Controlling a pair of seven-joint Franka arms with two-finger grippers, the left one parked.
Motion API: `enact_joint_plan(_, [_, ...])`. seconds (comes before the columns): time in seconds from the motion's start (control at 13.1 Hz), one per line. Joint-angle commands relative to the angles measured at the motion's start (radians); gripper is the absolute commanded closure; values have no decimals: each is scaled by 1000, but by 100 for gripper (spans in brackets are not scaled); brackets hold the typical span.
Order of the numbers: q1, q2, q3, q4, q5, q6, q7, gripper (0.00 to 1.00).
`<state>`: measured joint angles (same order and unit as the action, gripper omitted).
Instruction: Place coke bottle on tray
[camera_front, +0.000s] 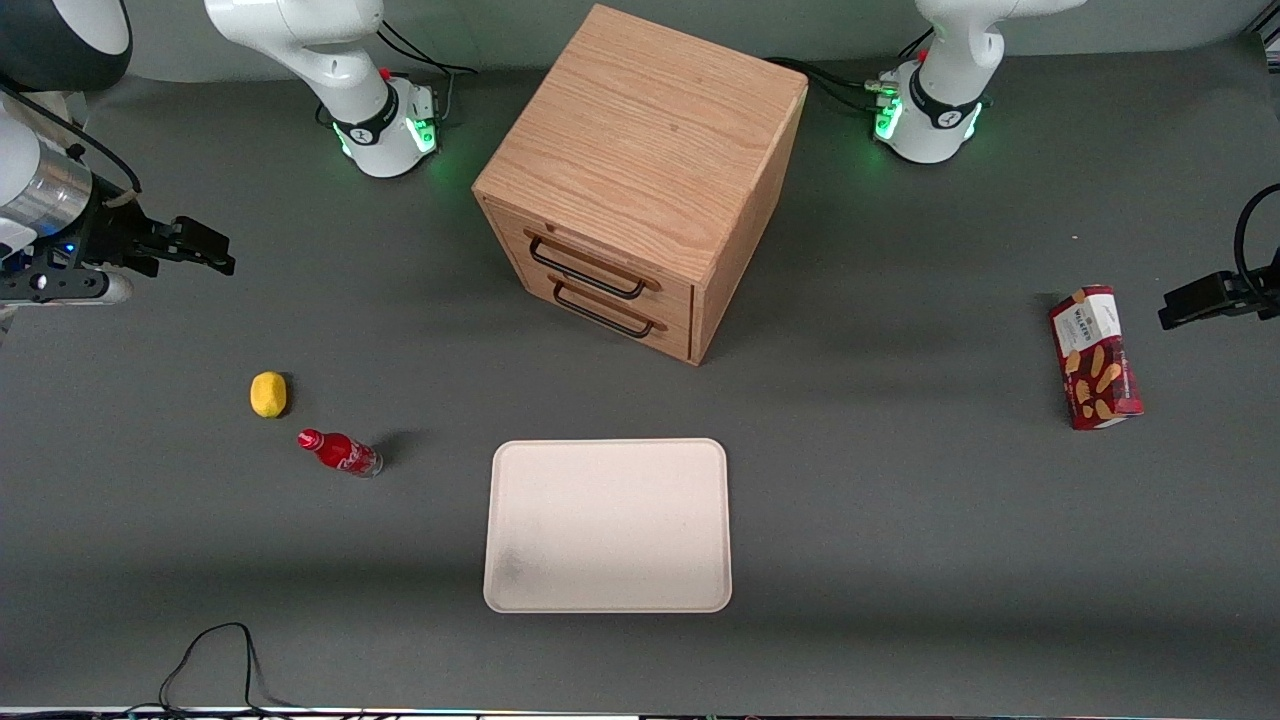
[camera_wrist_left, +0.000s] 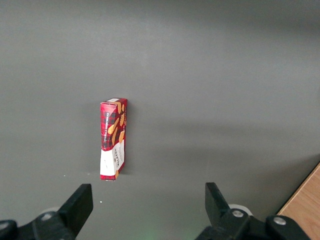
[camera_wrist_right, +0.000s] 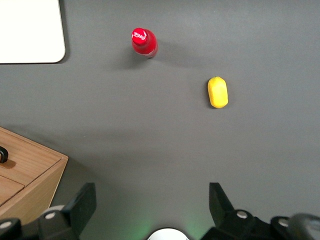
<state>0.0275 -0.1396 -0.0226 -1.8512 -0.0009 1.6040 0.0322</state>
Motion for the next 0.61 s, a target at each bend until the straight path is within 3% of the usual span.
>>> enact_joint_plan(0.0, [-9,3,6,32,12,-24,14,0])
enact_joint_plan(0.54, [-11,37,6,84,12,-73,14,0])
